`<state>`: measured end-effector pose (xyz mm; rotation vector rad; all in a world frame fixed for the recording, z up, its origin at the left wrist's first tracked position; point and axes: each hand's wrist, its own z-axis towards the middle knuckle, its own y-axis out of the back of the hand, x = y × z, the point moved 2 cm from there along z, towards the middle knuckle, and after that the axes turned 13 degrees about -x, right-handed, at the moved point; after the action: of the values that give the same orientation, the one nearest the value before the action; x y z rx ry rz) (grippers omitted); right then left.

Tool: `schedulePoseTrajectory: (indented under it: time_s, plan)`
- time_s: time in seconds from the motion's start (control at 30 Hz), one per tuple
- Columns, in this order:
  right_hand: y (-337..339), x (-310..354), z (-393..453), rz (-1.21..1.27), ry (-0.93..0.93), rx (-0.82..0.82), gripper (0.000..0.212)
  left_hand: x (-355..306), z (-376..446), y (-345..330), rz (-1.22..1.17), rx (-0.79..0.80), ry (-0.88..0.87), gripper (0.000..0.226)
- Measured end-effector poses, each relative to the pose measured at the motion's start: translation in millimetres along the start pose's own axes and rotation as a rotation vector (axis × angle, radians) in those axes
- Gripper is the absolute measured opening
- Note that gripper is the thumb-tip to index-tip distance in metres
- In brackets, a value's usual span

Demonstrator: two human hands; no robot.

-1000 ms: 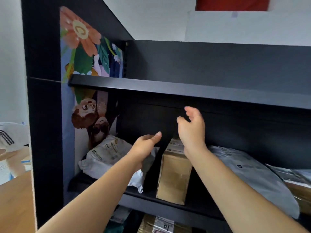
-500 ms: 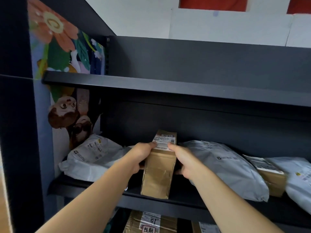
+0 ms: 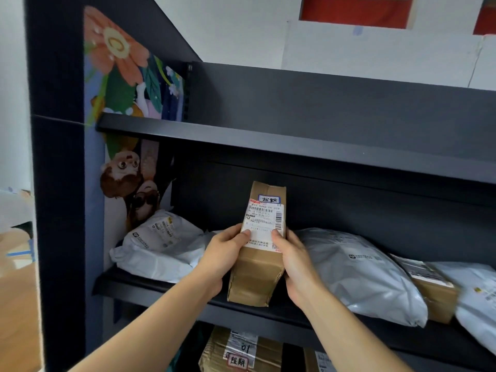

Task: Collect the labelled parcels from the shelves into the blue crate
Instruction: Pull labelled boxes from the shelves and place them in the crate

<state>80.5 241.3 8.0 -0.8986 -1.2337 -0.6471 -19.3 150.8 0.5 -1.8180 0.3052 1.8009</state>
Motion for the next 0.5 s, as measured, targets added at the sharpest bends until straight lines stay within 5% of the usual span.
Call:
schedulePoseTrajectory:
  time_s: [0.5]
  plan:
    - [32,17,-56,0.010,0.106,0.294,0.030,-17,-111,-3,0.019,-0.178,-0.153,0.020]
